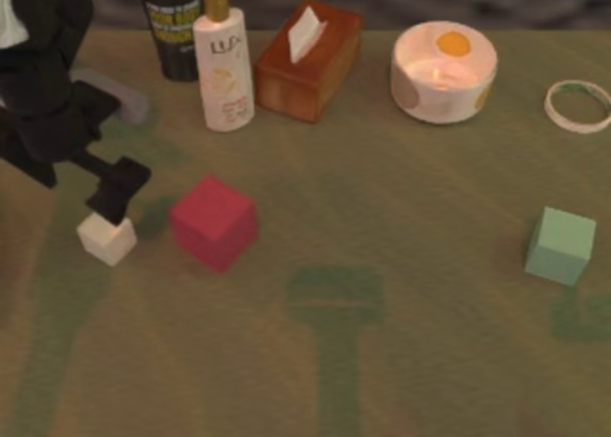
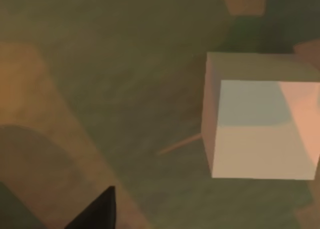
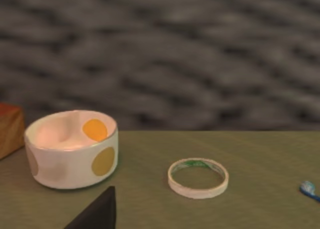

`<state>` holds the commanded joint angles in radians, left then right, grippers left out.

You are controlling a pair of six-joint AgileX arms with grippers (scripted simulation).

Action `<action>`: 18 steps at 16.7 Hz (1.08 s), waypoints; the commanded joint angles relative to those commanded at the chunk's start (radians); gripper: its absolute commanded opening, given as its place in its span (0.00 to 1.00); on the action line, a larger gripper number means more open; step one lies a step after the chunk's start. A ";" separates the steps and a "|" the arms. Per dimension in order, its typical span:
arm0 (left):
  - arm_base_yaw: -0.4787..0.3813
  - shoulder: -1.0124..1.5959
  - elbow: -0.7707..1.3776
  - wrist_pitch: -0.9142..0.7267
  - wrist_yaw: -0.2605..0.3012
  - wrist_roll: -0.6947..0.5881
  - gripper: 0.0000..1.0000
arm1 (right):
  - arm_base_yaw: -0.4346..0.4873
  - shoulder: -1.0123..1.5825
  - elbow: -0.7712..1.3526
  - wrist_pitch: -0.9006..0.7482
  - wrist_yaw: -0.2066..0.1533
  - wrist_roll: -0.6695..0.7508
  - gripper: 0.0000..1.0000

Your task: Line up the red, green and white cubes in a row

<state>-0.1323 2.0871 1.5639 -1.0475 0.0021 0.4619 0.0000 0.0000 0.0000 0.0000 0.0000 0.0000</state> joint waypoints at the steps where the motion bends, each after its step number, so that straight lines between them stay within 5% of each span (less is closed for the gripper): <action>1: 0.000 0.000 0.000 0.000 0.000 0.000 1.00 | 0.000 0.000 0.000 0.000 0.000 0.000 1.00; 18: 0.001 0.145 -0.155 0.300 0.001 0.003 1.00 | 0.000 0.000 0.000 0.000 0.000 0.000 1.00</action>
<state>-0.1309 2.2324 1.4089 -0.7473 0.0034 0.4651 0.0000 0.0000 0.0000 0.0000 0.0000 0.0000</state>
